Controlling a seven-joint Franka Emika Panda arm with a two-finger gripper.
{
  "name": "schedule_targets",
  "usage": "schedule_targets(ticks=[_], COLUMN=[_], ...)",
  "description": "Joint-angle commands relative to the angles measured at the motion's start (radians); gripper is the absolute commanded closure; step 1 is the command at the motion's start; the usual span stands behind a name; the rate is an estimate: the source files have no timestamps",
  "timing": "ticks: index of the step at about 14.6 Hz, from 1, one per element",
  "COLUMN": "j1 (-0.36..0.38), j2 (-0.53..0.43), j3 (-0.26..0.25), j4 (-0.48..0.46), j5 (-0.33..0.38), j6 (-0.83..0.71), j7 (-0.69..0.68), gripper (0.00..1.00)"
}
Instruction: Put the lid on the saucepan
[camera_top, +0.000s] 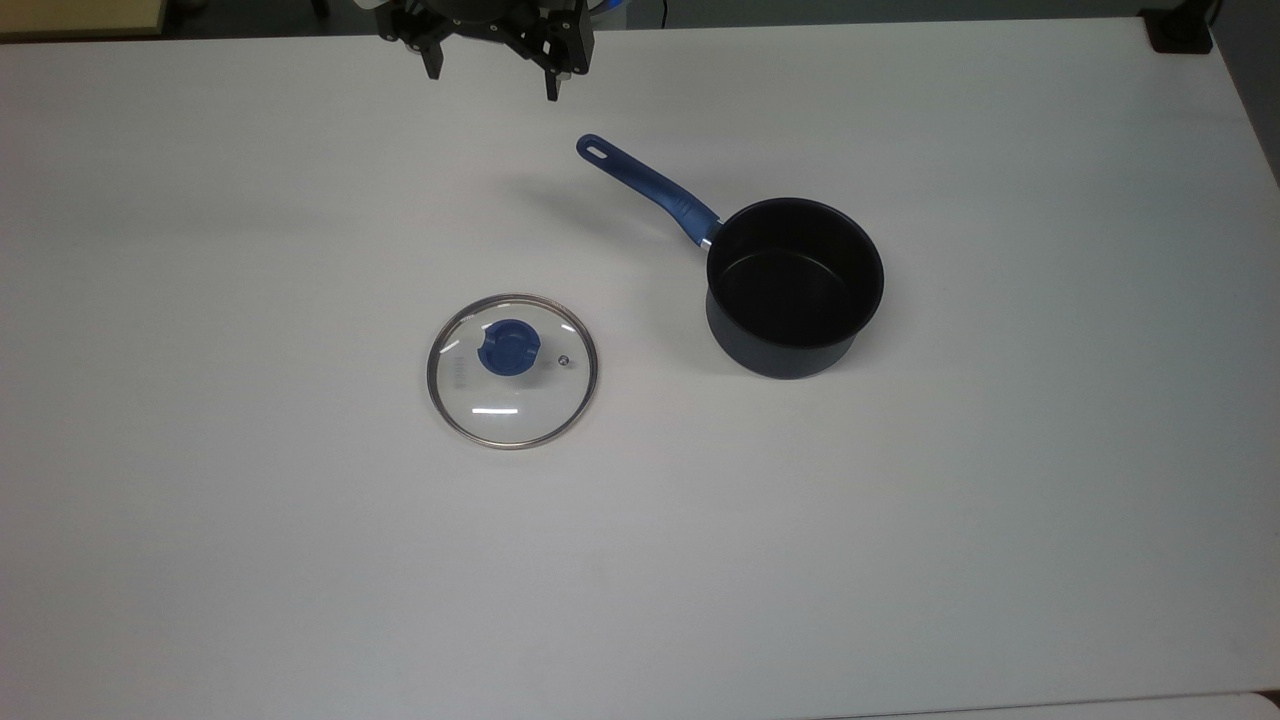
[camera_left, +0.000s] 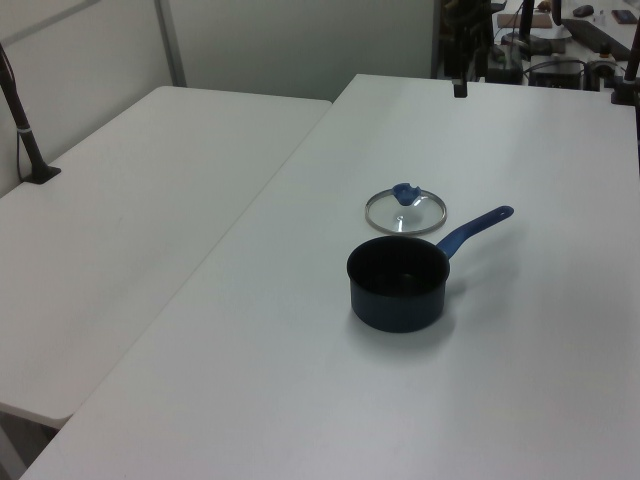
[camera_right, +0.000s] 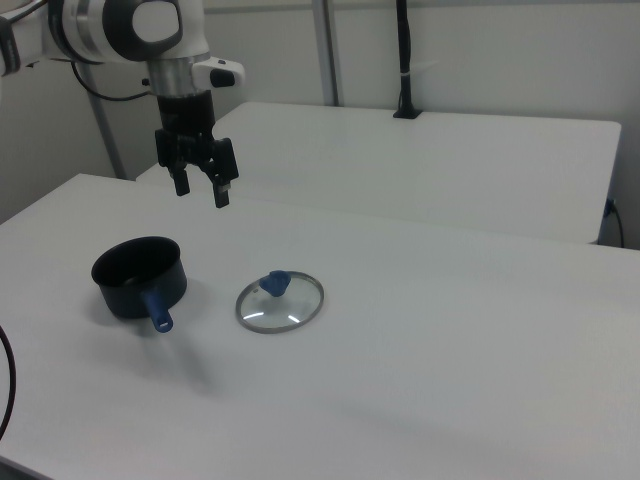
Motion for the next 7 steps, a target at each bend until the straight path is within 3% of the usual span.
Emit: schedule_targets(ticks=[1, 7], j1=[0.008, 0.007], j2=[-0.023, -0.021], j3=[-0.006, -0.008], j4=[-0.037, -0.035], j5=[-0.013, -0.005], j6=[0.017, 0.017], j7=[-0.018, -0.022], gripper=[0.00, 0.00])
